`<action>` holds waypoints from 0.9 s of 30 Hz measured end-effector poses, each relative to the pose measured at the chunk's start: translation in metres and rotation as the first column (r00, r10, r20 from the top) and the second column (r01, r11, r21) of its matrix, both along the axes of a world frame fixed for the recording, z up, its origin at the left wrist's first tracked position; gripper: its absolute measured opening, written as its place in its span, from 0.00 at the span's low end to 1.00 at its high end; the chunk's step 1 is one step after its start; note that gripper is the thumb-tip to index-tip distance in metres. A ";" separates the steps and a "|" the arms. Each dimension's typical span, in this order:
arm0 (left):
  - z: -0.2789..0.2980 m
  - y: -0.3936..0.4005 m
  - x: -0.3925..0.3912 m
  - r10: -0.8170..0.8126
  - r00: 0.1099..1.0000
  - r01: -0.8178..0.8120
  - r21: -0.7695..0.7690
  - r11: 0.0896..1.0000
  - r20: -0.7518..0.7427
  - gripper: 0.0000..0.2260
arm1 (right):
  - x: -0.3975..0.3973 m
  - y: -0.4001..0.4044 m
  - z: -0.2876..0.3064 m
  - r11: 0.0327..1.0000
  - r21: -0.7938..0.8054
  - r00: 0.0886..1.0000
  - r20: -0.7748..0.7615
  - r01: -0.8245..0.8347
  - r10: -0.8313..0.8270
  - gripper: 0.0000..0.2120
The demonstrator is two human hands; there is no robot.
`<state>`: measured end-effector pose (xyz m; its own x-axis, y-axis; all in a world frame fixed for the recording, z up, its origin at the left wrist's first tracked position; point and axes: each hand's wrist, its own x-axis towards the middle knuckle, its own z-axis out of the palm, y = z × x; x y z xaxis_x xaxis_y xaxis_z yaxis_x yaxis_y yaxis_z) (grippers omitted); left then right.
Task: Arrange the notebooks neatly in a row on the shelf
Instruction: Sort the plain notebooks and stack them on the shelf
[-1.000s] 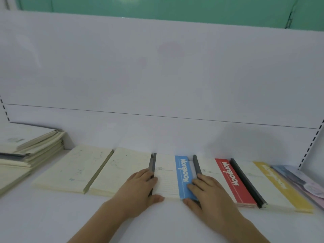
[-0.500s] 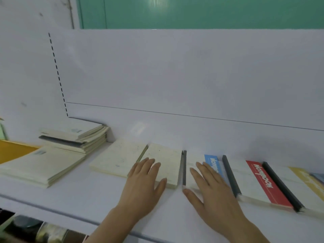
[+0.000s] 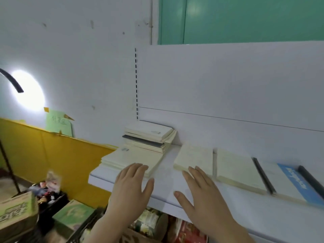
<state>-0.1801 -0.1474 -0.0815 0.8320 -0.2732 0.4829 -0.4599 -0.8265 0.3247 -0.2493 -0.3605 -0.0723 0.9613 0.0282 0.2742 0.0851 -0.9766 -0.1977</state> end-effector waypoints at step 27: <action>-0.015 0.085 0.141 -0.034 0.996 0.038 0.056 0.998 -0.083 0.22 | 0.158 0.082 0.004 0.981 0.096 0.981 0.112 -0.168 0.157 0.19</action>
<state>-0.0387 -0.0628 -0.0969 0.8571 -0.3293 0.3961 -0.4636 -0.8284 0.3145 -0.0915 -0.2786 -0.0682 0.9124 0.1473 0.3818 0.2660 -0.9224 -0.2799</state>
